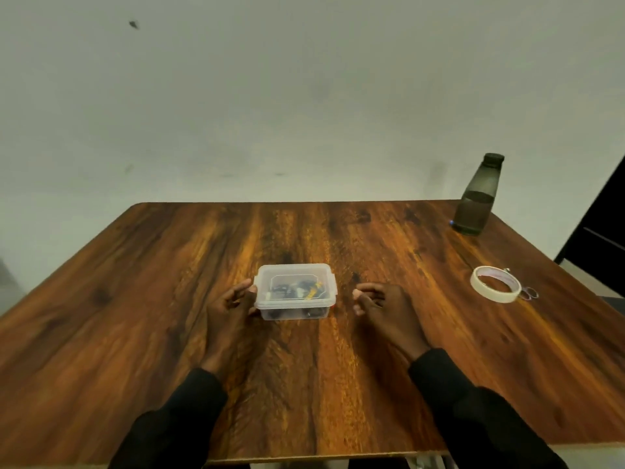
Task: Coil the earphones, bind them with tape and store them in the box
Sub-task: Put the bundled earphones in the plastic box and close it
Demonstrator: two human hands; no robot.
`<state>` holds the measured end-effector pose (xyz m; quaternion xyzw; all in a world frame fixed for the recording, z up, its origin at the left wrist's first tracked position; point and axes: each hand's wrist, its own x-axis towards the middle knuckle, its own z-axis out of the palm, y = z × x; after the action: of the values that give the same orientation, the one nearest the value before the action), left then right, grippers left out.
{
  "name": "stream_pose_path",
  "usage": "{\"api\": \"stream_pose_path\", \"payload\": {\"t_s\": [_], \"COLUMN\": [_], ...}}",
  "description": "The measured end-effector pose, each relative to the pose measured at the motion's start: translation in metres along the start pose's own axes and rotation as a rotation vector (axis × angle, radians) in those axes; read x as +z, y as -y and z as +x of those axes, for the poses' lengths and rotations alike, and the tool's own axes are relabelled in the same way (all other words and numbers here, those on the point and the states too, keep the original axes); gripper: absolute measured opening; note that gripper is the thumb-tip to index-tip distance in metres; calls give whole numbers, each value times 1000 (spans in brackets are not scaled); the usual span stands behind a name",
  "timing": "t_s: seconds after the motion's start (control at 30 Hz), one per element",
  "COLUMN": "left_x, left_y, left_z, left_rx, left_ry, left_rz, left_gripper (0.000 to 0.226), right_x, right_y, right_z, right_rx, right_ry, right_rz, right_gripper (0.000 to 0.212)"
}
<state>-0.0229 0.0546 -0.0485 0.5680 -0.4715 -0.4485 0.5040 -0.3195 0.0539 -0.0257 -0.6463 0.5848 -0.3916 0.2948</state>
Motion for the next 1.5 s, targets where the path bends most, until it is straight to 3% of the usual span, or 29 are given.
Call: {"api": "stream_pose_path", "payload": {"t_s": [0.07, 0.2, 0.33, 0.5, 0.6, 0.8, 1.0, 1.4, 1.5], "left_x": [2, 2, 4, 7, 8, 8, 5, 0, 5], "left_y": [-10, -11, -18, -21, -20, -14, -16, -1, -14], "left_z": [-5, -8, -2, 19, 32, 49, 60, 76, 69], "left_rx": [-9, 39, -32, -126, -148, -228, -192, -162, -271], "left_ry": [70, -54, -63, -46, -30, -5, 43, 56, 56], "left_rz": [18, -50, -94, -184, -181, -246, -260, -137, -110], "left_gripper": [22, 30, 28, 30, 29, 26, 18, 31, 27], "right_x": [25, 53, 52, 46, 45, 47, 48, 47, 46], "right_y": [8, 18, 12, 7, 8, 6, -3, -12, -8], "right_z": [9, 13, 21, 40, 53, 65, 79, 89, 87], "right_rx": [-26, -104, -26, 115, 223, 271, 283, 264, 317], "right_ry": [7, -23, -82, -160, -172, -174, -145, -101, -64], "right_rz": [20, 106, 209, 321, 428, 407, 425, 297, 301], "right_gripper": [31, 28, 29, 14, 21, 18, 15, 10, 14]}}
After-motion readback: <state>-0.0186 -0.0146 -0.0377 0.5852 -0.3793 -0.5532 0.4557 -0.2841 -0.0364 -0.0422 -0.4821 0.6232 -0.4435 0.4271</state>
